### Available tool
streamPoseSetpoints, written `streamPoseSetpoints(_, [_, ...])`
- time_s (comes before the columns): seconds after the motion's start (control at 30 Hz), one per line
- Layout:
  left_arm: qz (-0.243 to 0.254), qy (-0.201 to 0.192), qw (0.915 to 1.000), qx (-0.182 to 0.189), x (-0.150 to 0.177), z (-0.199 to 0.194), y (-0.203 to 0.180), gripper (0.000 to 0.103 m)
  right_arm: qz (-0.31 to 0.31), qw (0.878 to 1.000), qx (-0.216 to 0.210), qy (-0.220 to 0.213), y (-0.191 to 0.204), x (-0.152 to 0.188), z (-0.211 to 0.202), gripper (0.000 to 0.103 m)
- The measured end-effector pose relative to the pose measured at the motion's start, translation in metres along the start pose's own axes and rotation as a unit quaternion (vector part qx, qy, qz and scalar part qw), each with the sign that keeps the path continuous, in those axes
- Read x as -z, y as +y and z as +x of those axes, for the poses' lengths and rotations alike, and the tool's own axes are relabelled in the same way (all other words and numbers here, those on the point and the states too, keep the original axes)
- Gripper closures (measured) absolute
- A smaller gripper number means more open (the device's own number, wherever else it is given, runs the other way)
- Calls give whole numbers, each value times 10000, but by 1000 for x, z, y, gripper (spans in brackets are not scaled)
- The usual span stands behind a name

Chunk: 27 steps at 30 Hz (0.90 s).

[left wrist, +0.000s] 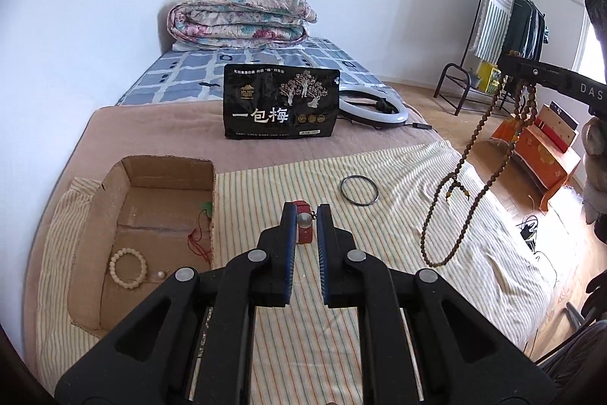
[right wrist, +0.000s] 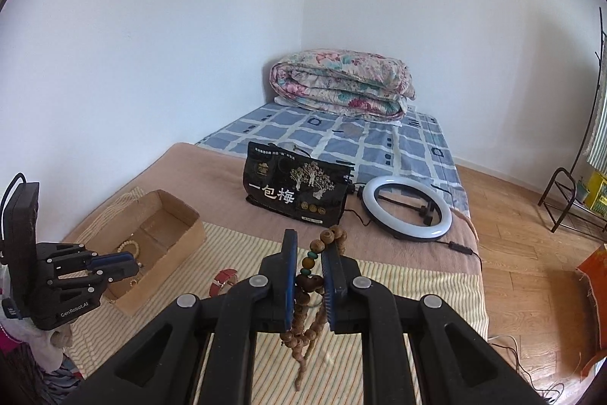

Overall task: Organize jewelry
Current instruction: 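Lift the necklace with the right tool while the left tool carries the stud to the box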

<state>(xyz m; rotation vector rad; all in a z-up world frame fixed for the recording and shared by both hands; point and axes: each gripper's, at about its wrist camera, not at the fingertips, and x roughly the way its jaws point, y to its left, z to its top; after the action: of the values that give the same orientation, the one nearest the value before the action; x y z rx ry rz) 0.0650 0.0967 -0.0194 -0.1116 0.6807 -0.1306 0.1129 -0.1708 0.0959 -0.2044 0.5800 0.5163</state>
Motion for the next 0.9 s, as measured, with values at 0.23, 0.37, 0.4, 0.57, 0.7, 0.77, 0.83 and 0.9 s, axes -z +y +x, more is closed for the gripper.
streamPoseSetpoints(0.23, [3, -169, 9997, -192, -7, -24, 18, 94, -121, 9994, -233, -235, 30, -23, -14, 93])
streamPoseSetpoints(0.37, [-72, -264, 9992, -298, -8, -36, 32, 94, -258, 9982, -390, -370, 52, -37, -16, 93])
streamPoseSetpoints(0.4, [-106, -286, 9990, -327, -9, -39, 36, 94, -297, 9979, -422, -404, 58, -41, -16, 93])
streamPoseSetpoints(0.57, [-241, -326, 9980, -477, -8, -48, 60, 94, -415, 9957, -647, -520, 87, -62, -9, 93])
streamPoseSetpoints(0.7, [-370, -337, 9969, -610, -7, -52, 82, 94, -503, 9935, -838, -589, 113, -77, 0, 93])
streamPoseSetpoints(0.77, [-415, -343, 9962, -678, -7, -53, 91, 94, -543, 9922, -942, -616, 127, -84, 5, 93])
streamPoseSetpoints(0.83, [-465, -355, 9956, -734, -7, -55, 101, 94, -596, 9910, -1032, -618, 141, -88, 11, 93])
streamPoseSetpoints(0.9, [-507, -358, 9950, -782, -6, -56, 109, 94, -649, 9897, -1124, -604, 154, -91, 18, 93])
